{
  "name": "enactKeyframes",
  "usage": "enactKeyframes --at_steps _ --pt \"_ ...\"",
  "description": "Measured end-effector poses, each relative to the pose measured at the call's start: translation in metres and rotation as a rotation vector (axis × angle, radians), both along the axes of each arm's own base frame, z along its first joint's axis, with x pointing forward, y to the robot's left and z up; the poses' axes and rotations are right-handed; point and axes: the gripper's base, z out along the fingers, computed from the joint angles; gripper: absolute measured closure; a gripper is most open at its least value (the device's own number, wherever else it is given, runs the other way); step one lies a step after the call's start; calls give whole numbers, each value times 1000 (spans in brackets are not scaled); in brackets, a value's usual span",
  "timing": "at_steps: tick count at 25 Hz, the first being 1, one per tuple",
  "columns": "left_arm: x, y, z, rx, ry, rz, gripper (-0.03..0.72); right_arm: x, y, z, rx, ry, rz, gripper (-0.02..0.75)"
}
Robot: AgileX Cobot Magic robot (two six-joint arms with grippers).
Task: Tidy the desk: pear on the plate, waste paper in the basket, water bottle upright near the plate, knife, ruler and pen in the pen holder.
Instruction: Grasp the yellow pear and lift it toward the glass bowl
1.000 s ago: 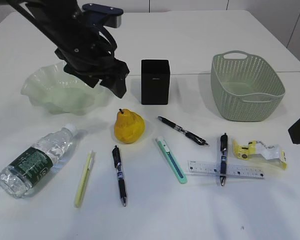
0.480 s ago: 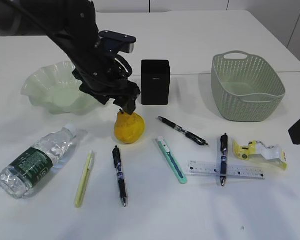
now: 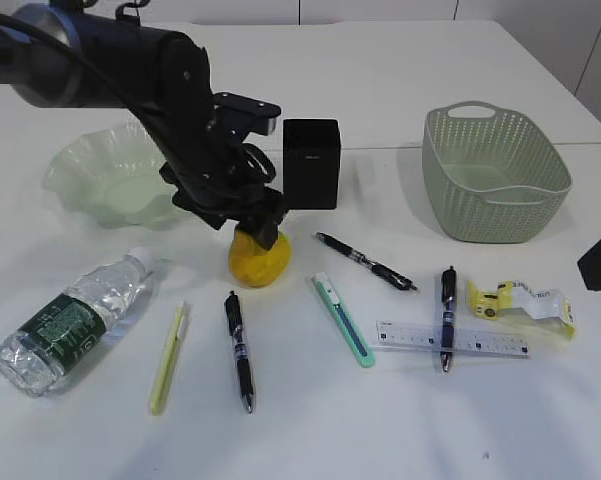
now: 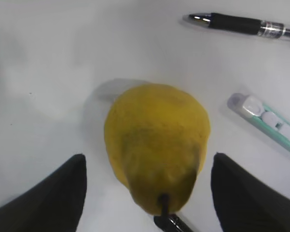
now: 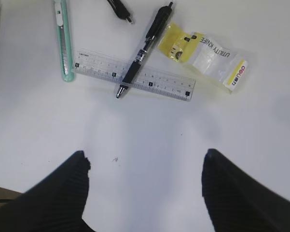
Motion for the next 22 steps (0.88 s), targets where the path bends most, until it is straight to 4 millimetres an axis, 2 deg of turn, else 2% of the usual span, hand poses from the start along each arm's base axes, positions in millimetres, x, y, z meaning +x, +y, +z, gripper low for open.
enactKeyframes --at_steps 10,19,22 --pt "1 -2 -14 4 26 5 127 0 0 0 0 0 0 198" --pt "3 -3 -13 -11 14 10 246 0 0 0 0 0 0 198" --pt "2 -3 -13 -21 18 14 313 0 0 0 0 2 0 198"
